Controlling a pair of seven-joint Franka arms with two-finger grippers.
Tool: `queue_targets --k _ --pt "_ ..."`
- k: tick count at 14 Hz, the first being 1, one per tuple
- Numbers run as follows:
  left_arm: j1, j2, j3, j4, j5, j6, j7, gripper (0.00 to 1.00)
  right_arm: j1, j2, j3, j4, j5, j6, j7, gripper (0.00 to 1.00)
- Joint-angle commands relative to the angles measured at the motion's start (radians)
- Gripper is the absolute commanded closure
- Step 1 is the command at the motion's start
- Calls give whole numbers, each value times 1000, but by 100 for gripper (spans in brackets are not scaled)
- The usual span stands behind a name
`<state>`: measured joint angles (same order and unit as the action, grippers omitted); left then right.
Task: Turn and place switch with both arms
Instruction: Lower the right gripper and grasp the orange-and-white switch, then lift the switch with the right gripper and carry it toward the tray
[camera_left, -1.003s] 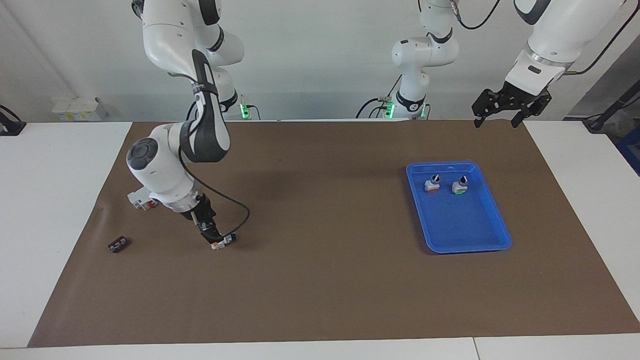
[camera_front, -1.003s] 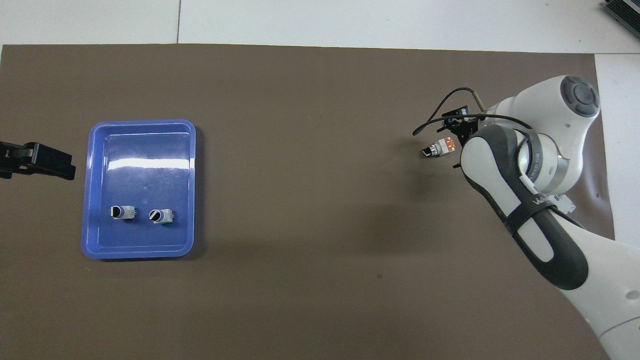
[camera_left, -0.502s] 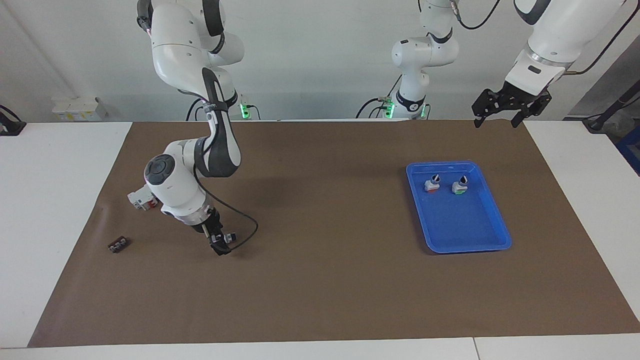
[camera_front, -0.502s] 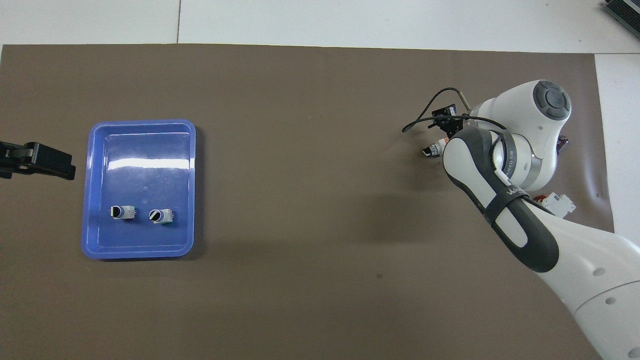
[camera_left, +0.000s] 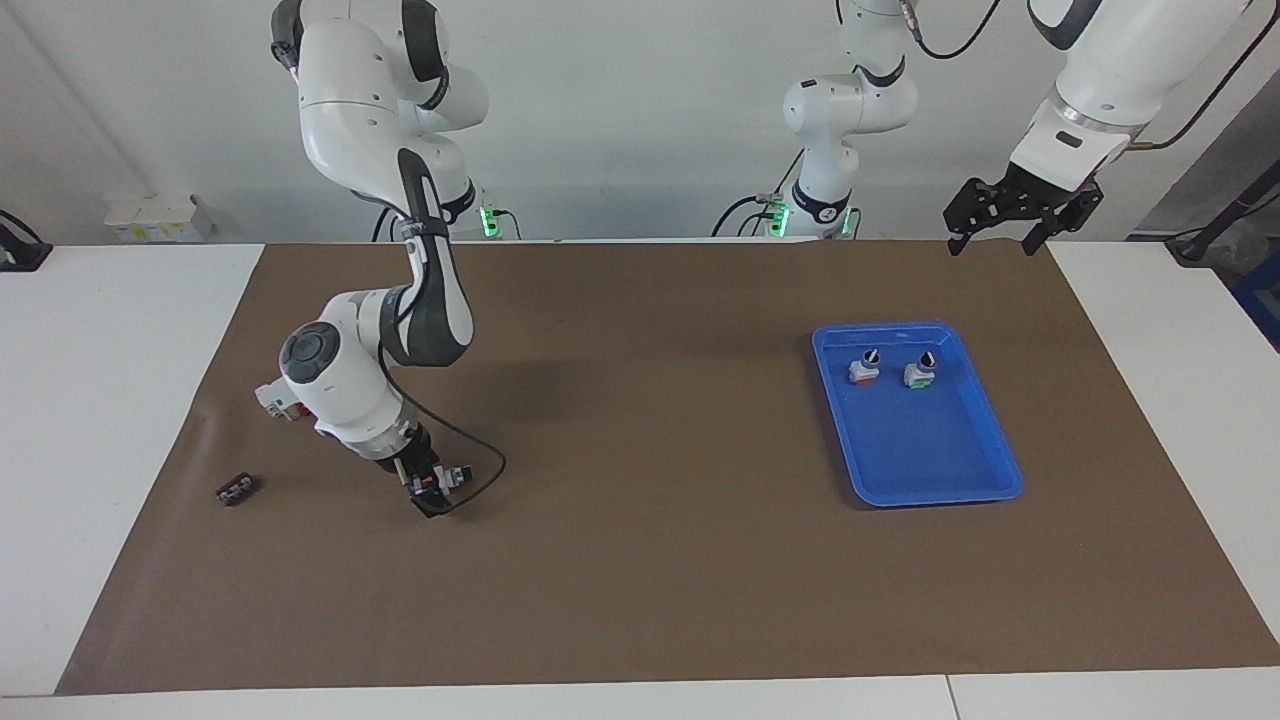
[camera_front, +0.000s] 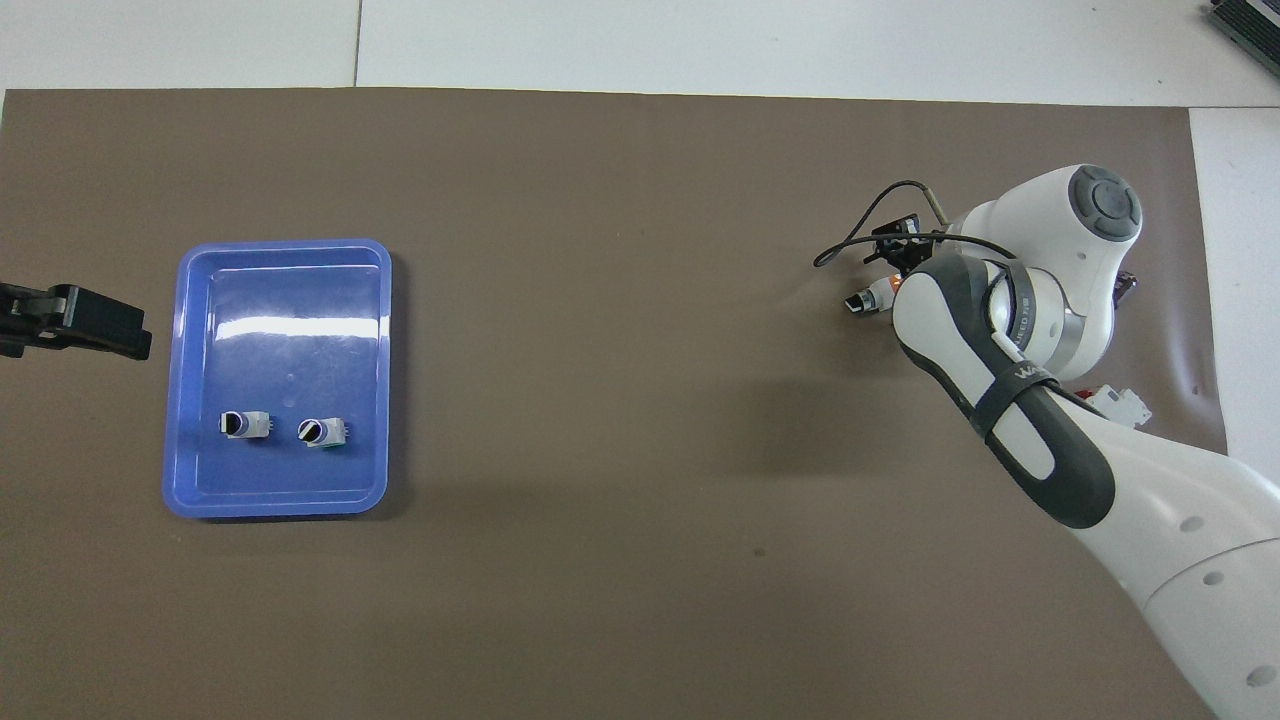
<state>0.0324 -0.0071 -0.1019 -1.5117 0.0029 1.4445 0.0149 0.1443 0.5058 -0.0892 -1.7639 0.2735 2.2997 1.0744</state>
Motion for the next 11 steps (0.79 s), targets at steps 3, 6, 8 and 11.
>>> queue_targets --k 3,6,8,11 --pt "0 -22 4 -22 0 -6 -10 0 -22 7 8 9 72 -3 6 100" --pt "0 -22 4 -22 0 -6 -9 0 -25 5 9 20 94 -26 -20 100" --pt "0 -22 4 -22 0 -6 -9 0 -37 -13 9 50 241 -86 -97 100" --pt "0 -22 4 -22 0 -6 -9 0 -54 -114 8 77 380 -277 -91 100"
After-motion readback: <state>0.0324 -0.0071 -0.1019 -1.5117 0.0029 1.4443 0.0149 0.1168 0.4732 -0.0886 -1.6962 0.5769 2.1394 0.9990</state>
